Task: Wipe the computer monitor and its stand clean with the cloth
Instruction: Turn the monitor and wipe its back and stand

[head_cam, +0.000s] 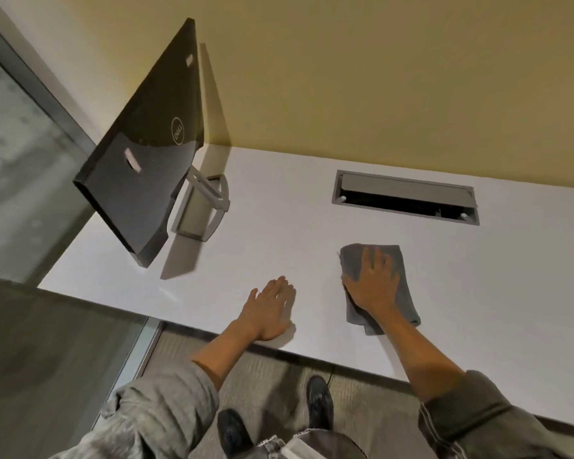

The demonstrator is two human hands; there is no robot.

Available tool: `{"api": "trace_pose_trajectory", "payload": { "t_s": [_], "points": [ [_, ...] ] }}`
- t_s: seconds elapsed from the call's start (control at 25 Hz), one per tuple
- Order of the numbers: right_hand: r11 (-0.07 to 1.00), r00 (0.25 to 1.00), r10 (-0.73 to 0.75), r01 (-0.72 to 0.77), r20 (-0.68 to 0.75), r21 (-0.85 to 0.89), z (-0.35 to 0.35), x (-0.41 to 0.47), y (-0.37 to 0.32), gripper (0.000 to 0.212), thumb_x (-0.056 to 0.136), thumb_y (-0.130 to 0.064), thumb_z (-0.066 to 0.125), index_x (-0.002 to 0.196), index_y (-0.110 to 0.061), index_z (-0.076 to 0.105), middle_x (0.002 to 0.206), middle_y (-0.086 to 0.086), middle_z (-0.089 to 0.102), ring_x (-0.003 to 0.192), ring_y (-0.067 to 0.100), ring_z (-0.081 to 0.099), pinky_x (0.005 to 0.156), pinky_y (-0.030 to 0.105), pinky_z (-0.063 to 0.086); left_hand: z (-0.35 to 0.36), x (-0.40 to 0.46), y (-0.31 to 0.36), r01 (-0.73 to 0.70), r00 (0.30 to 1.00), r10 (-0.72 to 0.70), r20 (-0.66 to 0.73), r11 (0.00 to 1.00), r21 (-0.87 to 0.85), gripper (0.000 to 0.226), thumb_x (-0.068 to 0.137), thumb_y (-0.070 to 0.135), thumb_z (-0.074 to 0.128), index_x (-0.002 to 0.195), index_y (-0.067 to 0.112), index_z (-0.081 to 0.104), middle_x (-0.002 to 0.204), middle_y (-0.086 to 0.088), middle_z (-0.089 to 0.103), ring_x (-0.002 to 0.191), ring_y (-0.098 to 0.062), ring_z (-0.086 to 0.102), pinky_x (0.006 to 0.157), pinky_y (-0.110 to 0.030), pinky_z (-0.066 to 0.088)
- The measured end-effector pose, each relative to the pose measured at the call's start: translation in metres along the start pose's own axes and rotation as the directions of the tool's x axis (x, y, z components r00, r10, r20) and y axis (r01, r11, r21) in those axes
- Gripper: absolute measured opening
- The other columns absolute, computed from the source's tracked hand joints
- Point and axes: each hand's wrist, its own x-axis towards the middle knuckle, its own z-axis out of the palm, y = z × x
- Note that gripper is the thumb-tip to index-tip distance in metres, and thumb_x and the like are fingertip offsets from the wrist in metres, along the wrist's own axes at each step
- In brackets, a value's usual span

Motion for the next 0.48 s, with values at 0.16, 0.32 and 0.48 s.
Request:
{"api": "trace_pose_trajectory", "payload": {
  "t_s": [0.16, 0.32, 0.48],
  "points": [
    [0.999, 0.998, -0.002, 0.005, 0.058, -0.052, 0.035, -0.003, 0.028, 0.071, 0.094, -0.052, 0.046, 0.154, -0.025, 0.019, 0.162, 0.011, 0.006, 0.148, 0.037, 0.007, 0.111, 0.064, 0.015, 0.0, 0.015, 0.024, 0.029, 0.991, -0.03, 0.129, 1.0, 0.006, 0.065, 0.093, 0.045, 0.051, 0.147, 0.017, 0.025, 0.156, -0.007, 0.018, 0.142, -0.027, 0.02, 0.11, -0.052, 0.026],
    [0.998, 1.0, 0.009, -0.008, 0.028, -0.057, 0.046, -0.002, 0.036, 0.059, 0.099, -0.028, 0.047, 0.153, -0.023, 0.025, 0.16, 0.012, 0.018, 0.146, 0.037, 0.017, 0.108, 0.06, 0.028, -0.005, 0.027, 0.04, 0.097, 0.981, -0.092, 0.169, 0.995, -0.026, 0.059, 0.092, 0.047, 0.049, 0.141, 0.018, 0.035, 0.145, -0.009, 0.032, 0.135, -0.028, 0.032, 0.107, -0.049, 0.031],
    [0.998, 1.0, -0.019, 0.021, -0.022, 0.057, 0.02, 0.008, 0.041, 0.051, 0.089, 0.003, 0.047, 0.138, -0.012, 0.047, 0.146, 0.013, 0.044, 0.125, 0.035, 0.048, 0.076, 0.042, 0.05, -0.019, 0.037, 0.049, 0.109, 0.987, -0.101, 0.128, 0.993, -0.053, 0.063, 0.094, 0.049, 0.047, 0.148, 0.019, 0.033, 0.15, -0.004, 0.036, 0.139, -0.024, 0.031, 0.111, -0.047, 0.028]
  ]
}}
